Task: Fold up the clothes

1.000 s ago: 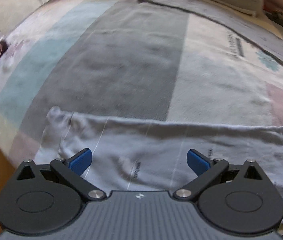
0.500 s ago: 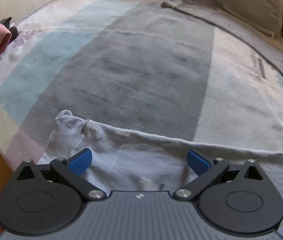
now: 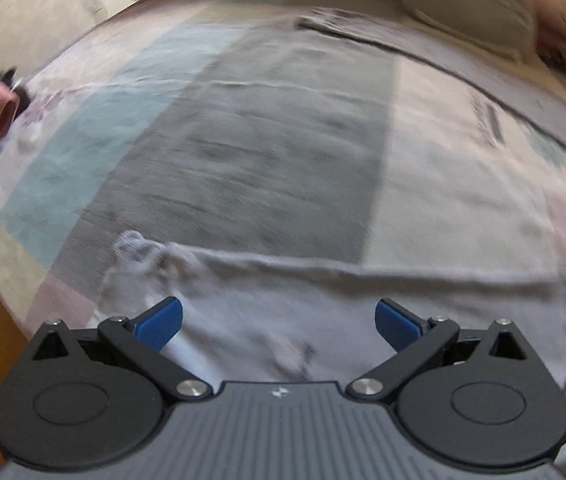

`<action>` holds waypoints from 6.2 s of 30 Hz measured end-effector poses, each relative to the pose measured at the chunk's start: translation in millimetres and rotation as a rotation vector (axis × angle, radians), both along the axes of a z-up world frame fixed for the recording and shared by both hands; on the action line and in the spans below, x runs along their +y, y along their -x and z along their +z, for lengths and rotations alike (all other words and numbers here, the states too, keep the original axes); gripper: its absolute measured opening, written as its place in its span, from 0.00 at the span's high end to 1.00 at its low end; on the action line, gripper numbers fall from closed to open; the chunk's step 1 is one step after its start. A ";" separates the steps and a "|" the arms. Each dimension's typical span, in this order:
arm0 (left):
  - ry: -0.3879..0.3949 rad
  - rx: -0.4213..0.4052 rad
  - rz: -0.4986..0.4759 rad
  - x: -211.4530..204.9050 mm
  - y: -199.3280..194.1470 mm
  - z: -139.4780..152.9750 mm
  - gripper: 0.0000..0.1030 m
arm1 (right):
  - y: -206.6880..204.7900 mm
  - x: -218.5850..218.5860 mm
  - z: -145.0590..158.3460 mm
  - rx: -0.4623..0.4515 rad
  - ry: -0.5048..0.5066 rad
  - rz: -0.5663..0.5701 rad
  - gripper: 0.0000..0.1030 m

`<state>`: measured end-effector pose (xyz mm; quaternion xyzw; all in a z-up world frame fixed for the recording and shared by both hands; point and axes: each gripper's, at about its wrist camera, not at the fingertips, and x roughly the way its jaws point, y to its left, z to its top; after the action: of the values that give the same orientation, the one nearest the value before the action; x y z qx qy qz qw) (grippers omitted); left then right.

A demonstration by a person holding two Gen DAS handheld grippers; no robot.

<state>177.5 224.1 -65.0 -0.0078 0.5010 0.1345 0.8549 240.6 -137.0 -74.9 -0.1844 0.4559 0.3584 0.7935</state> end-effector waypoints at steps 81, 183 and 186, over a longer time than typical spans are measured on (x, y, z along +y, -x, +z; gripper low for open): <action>0.135 0.100 -0.274 -105.8 24.2 -21.3 0.00 | 33.3 -91.8 -19.4 -0.053 -0.001 -0.152 0.00; 0.098 0.045 -1.228 -333.4 -215.8 -11.0 0.01 | 15.5 -184.5 -30.9 -0.178 0.020 -1.004 0.00; 0.117 0.047 -1.288 -331.9 -207.2 -2.5 0.01 | 14.5 -184.2 -29.9 -0.166 0.024 -1.004 0.00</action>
<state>384.7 -107.8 -67.5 0.2505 0.4305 -0.4327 0.7515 226.1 -321.2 -104.8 0.0205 0.4280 -0.0884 0.8992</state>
